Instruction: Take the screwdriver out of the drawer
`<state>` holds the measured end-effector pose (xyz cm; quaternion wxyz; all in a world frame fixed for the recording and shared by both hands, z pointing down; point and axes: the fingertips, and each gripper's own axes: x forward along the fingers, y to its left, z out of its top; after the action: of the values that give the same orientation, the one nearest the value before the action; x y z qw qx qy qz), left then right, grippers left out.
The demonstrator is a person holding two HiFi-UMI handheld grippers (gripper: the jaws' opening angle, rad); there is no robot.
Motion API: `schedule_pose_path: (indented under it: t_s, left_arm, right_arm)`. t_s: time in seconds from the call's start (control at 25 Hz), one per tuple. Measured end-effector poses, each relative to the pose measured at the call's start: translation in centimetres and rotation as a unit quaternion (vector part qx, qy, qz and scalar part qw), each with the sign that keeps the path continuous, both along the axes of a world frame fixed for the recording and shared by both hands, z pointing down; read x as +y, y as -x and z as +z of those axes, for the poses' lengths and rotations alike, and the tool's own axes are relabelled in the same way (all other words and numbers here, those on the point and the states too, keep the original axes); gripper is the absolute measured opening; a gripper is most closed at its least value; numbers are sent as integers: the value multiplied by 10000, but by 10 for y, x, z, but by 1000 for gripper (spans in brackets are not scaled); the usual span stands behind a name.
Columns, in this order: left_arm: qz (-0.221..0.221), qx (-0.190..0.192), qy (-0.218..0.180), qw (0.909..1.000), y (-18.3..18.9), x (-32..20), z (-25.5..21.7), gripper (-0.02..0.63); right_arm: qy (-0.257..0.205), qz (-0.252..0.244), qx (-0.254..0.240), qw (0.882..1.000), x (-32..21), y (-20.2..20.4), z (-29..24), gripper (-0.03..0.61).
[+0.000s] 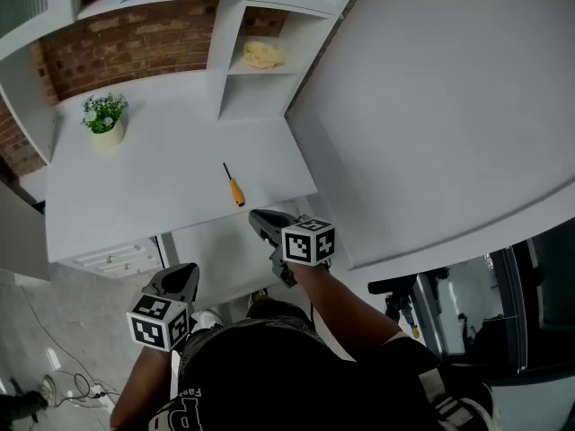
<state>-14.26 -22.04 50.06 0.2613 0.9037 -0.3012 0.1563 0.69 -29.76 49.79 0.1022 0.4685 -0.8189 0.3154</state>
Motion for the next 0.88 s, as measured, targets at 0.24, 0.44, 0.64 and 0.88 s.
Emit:
schedule_pose_path:
  t_s: [0.24, 0.44, 0.64, 0.88]
  left_arm:
    - [45, 165, -212, 9996, -7, 8, -22, 15]
    - [-67, 239, -313, 9992, -12, 17, -35, 15]
    - [-258, 370, -400, 9982, -22, 28, -49, 15]
    - [-559, 1053, -47, 9929, -56, 52, -60, 15]
  right_arm:
    - [-235, -69, -207, 9995, 41, 9, -22, 7]
    - [-453, -310, -152, 9984, 61, 13, -32, 7]
    - [-613, -617, -95, 9962, 81, 11, -42, 8]
    - [-867, -867, 60, 9924, 115, -17, -57, 7]
